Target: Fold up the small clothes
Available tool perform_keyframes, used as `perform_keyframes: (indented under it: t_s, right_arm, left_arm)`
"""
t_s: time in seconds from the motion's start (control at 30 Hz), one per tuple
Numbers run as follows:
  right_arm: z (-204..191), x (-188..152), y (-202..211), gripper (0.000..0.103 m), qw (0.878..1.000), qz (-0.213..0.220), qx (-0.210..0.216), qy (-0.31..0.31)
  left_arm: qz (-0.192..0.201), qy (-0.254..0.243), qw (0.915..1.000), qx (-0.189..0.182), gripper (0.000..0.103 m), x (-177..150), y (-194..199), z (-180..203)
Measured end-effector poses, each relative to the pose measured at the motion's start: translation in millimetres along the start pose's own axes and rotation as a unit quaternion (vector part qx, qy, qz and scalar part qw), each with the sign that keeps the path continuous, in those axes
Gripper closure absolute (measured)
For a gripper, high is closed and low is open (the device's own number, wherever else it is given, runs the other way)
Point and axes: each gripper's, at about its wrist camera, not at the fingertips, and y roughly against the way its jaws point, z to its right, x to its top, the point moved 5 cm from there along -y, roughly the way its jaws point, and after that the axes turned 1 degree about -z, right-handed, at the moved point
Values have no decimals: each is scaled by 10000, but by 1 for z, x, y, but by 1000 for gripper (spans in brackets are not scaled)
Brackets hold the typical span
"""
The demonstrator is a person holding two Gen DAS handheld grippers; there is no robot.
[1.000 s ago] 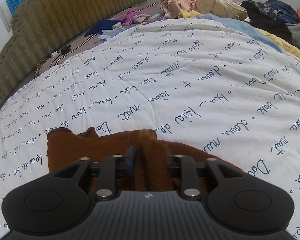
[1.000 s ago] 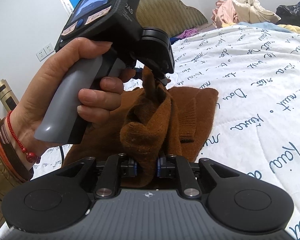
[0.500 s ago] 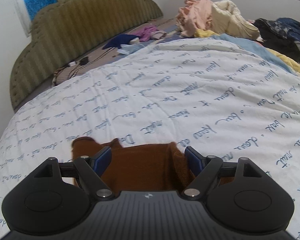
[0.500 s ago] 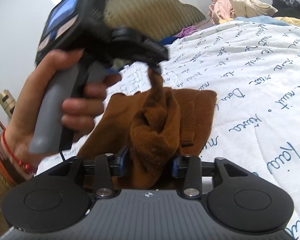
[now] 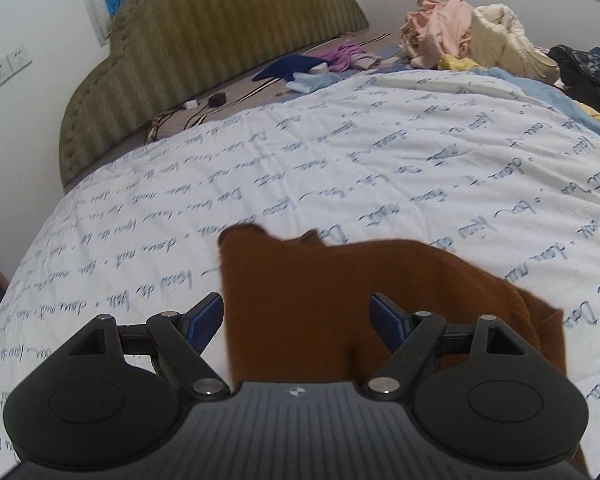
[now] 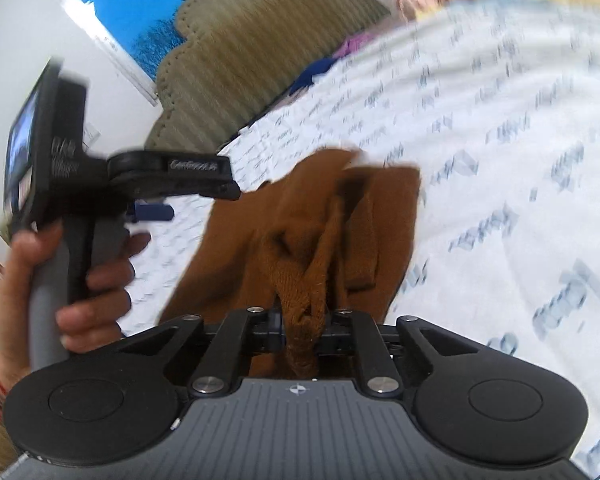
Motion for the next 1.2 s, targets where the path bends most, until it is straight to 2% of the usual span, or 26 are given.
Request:
perform_keyframes:
  t_s: [0.07, 0.13, 0.33, 0.47, 0.63, 0.8, 0.93, 0.97, 1.0, 1.03, 1.13, 1.2]
  right_arm:
    - [3, 0, -1, 87, 9998, -80, 115, -171]
    - [6, 0, -3, 87, 9999, -59, -105, -50]
    - [14, 2, -5, 87, 9995, -168, 53, -266]
    - [13, 7, -4, 75, 9993, -284, 166, -164]
    - [-2, 31, -12, 48, 9967, -596, 346, 434]
    - [-10, 65, -36, 34, 9926, -801, 137, 901]
    - [-1, 88, -65, 33, 9892, -1013, -14, 1062]
    - [2, 92, -71, 34, 9884, -1064, -57, 1080]
    - [4, 96, -80, 40, 9869, -1137, -98, 1139]
    - [4, 97, -89, 56, 9849, -1222, -108, 1226]
    - [1, 96, -98, 83, 9808, -1315, -154, 1429]
    - [-3, 100, -101, 89, 9805, -1190, -205, 1549]
  left_arm:
    - [-27, 61, 10000, 4, 23, -5, 0, -7]
    - [-72, 131, 9999, 10, 23, -9, 0, -13]
    - [-196, 277, 9994, 17, 23, -26, -2, -26]
    - [-203, 372, 9991, 73, 23, -33, -2, -35]
    - [-120, 450, 9989, 98, 23, -45, 6, -41]
    - [-119, 427, 9990, 90, 23, -58, 9, -41]
    - [-211, 427, 9988, 78, 23, -65, 3, -39]
    - [-225, 444, 9987, 70, 23, -65, 2, -39]
    - [-232, 463, 9986, 61, 23, -66, 2, -39]
    - [-234, 475, 9986, 54, 23, -67, 2, -39]
    - [-228, 461, 9987, 61, 23, -67, 1, -40]
    - [-215, 448, 9987, 70, 23, -68, 2, -39]
